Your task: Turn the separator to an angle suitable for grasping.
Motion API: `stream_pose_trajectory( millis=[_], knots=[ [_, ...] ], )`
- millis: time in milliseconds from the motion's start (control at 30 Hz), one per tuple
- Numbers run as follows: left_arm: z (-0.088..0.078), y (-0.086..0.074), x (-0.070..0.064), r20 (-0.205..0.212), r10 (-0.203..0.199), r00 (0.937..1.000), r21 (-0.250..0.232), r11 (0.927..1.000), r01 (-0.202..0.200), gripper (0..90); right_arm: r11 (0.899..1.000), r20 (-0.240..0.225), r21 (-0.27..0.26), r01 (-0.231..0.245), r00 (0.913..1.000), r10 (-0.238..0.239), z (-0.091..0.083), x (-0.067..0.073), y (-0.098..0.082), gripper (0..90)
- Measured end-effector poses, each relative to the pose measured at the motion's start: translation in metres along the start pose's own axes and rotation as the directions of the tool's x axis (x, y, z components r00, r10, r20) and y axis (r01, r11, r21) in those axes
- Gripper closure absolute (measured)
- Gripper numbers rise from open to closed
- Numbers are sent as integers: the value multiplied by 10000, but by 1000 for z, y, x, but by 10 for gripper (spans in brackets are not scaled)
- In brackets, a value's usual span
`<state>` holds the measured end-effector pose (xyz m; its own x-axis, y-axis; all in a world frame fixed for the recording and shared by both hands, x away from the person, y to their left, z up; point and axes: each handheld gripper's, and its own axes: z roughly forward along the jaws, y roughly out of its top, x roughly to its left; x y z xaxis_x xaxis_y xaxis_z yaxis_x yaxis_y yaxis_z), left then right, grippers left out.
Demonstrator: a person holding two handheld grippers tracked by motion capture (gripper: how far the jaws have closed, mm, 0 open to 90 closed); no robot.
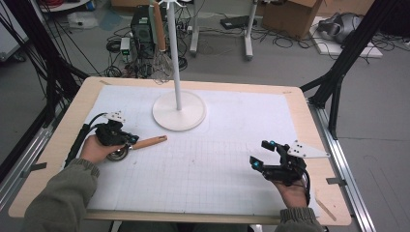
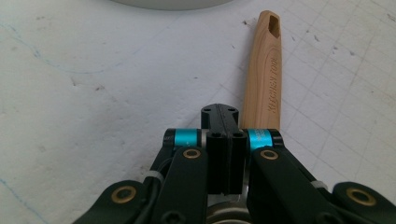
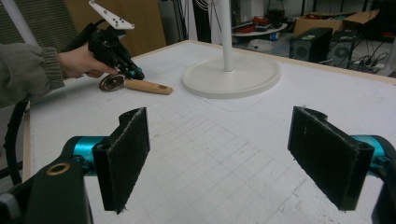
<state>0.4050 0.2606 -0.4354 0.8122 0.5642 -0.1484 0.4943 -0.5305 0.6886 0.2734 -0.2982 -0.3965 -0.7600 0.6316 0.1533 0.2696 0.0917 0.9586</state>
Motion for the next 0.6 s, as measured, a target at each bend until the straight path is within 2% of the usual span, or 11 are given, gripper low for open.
stream_pose_trajectory(
  millis=[600],
  knots=[
    [2,1,-18,375,445,9983,230,9987,-454,896,9999,-32,64,101,9999,-100,3,1,0,196]
  ],
)
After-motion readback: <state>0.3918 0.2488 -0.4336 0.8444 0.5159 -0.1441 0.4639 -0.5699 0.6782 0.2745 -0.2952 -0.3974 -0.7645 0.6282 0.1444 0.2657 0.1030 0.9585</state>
